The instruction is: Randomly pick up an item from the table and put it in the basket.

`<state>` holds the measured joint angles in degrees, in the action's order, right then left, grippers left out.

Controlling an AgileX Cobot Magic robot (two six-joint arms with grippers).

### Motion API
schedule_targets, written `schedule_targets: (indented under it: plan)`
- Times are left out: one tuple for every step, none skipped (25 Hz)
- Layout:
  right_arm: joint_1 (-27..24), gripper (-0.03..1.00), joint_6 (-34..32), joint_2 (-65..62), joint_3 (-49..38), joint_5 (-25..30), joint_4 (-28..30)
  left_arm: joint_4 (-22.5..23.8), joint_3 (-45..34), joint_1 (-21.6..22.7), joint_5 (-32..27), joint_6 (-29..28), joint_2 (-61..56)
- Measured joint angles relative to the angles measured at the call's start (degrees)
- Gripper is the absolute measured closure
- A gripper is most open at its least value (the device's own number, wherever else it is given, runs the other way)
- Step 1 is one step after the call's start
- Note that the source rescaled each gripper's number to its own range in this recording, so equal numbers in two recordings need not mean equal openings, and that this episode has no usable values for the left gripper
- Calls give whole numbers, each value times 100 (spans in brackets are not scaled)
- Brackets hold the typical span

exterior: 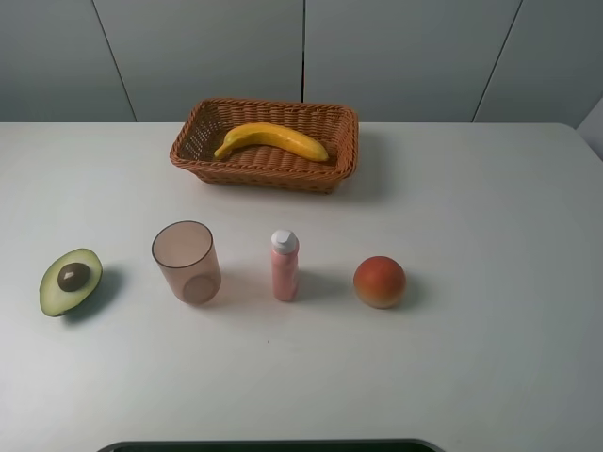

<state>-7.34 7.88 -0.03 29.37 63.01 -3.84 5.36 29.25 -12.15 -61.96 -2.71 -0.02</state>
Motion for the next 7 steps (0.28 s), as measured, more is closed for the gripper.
schedule_targets:
  plan:
    - [0, -3, 0, 0, 0, 0, 0, 0, 0, 0, 0, 0, 0]
    - [0, -3, 0, 0, 0, 0, 0, 0, 0, 0, 0, 0, 0]
    - [0, -3, 0, 0, 0, 0, 0, 0, 0, 0, 0, 0, 0]
    - [0, -3, 0, 0, 0, 0, 0, 0, 0, 0, 0, 0, 0]
    - [0, -3, 0, 0, 0, 0, 0, 0, 0, 0, 0, 0, 0]
    - [0, -3, 0, 0, 0, 0, 0, 0, 0, 0, 0, 0, 0]
    - [0, -3, 0, 0, 0, 0, 0, 0, 0, 0, 0, 0, 0]
